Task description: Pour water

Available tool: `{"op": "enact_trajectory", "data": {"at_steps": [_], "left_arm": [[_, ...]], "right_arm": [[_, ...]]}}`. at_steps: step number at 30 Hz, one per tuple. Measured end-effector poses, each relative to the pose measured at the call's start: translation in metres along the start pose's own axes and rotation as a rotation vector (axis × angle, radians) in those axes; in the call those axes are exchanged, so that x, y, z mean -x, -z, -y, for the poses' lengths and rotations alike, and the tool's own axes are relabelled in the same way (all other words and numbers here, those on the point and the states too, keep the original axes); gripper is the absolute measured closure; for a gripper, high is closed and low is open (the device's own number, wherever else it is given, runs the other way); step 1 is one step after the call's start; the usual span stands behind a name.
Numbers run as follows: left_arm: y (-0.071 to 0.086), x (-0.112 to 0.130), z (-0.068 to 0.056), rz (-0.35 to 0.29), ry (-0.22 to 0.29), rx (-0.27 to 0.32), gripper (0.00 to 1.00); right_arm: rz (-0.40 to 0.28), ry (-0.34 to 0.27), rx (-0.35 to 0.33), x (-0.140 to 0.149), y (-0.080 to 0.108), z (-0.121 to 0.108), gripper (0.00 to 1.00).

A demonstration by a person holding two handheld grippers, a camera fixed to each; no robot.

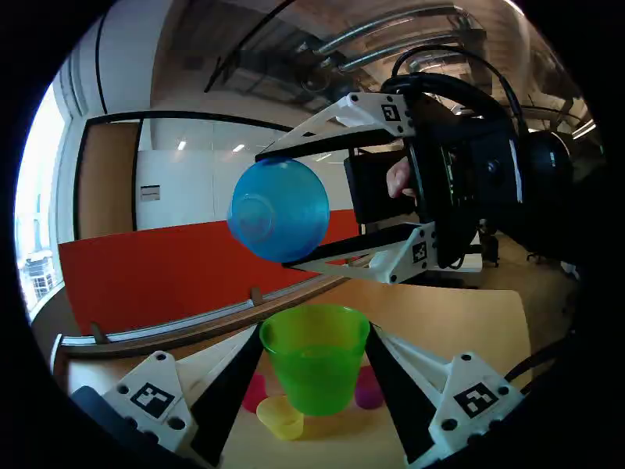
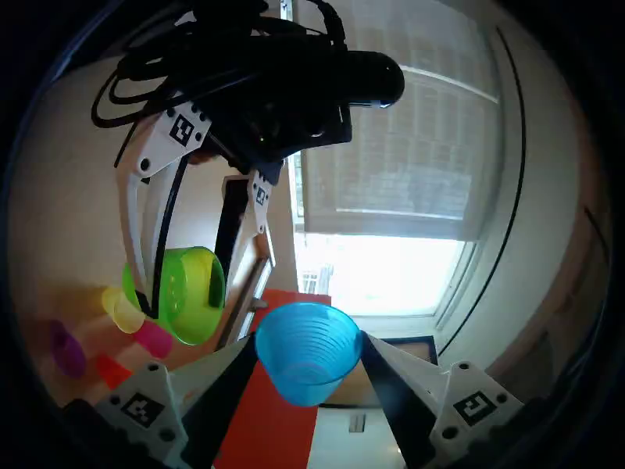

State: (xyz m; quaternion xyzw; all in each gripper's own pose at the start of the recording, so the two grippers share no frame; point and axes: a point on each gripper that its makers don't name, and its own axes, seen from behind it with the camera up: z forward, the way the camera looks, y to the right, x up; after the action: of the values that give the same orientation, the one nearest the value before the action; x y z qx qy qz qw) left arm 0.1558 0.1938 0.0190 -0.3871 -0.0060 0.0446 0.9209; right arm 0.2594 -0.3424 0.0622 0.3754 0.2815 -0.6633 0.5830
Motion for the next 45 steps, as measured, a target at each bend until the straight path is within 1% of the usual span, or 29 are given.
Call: {"op": "enact_trajectory", "data": {"at_steps": [6,9,12,18,21,27,33,36,40,45], "left_arm": [[0.001,0.000,0.000,0.002,0.000,-0.002,0.11],[0.001,0.000,0.000,0.003,0.000,-0.002,0.11],[0.001,0.001,0.000,0.004,0.001,-0.002,0.11],[0.001,0.002,0.000,0.008,-0.001,-0.002,0.11],[0.001,0.002,0.000,0.009,-0.002,-0.003,0.11],[0.001,0.003,0.000,0.015,-0.006,-0.005,0.11],[-0.001,0.003,-0.002,0.017,-0.006,-0.002,0.11],[-0.001,0.003,-0.003,0.019,-0.007,-0.001,0.11],[-0.002,0.003,-0.004,0.022,-0.010,0.001,0.11],[-0.001,0.002,-0.004,0.023,-0.011,0.000,0.11]], "right_arm": [[0.000,-0.024,0.003,0.001,-0.001,0.000,0.06],[-0.002,-0.055,0.002,0.002,-0.001,0.002,0.06],[-0.006,-0.105,0.002,0.004,-0.001,0.004,0.06],[-0.002,-0.179,0.027,0.014,0.001,0.002,0.06],[0.000,-0.230,0.032,0.020,0.002,0.003,0.06],[0.013,-0.347,0.041,0.030,0.004,0.007,0.06],[0.049,-0.494,0.043,0.044,0.004,0.016,0.06],[0.064,-0.577,0.041,0.049,0.004,0.021,0.06],[0.062,-0.689,0.042,0.052,0.005,0.023,0.06],[0.050,-0.809,0.038,0.052,0.007,0.024,0.06]]}}
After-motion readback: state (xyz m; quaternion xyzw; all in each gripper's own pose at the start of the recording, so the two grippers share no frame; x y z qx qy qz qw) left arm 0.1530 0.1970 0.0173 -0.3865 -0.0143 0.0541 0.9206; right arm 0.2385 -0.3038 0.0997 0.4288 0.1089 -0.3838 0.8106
